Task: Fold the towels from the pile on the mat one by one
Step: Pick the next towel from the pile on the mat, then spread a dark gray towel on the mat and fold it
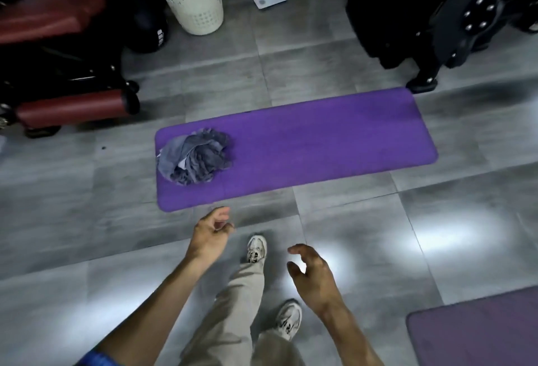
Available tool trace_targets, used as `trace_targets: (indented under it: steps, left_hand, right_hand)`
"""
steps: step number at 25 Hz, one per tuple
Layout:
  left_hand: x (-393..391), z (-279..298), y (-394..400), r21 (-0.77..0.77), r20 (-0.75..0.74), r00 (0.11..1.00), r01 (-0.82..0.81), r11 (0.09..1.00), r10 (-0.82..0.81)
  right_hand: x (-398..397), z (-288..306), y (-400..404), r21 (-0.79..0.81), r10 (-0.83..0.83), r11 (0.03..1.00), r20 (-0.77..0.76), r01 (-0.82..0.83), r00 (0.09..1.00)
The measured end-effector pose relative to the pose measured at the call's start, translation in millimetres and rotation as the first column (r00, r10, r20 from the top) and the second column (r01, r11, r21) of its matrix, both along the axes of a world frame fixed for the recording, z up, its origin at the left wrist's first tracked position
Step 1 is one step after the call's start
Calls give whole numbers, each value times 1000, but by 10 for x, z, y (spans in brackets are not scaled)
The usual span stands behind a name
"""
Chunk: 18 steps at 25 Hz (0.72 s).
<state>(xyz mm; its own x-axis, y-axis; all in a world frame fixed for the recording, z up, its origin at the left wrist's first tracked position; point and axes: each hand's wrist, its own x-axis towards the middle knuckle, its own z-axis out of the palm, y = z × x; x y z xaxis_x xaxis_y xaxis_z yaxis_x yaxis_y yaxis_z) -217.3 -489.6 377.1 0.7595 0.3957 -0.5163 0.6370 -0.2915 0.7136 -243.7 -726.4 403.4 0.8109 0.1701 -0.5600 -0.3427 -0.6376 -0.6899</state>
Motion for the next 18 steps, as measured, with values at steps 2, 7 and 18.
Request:
trace_targets:
  steps: [2,7,18]
  left_hand:
    - [-120,37,132,-26,-15,1000,-11,1000,11]
    - [86,5,850,-75,-25,1000,-12,997,10]
    - [1505,-1092,4032,-8,-188,982,11,1000,-12]
  right_hand:
    - [-182,38,171,18,-23,1000,-33,24,999]
    - [-207,4,935,7,-27,1000,-61,27,998]
    - [1366,-1185,4101,-86,81,992,-170,-96,982]
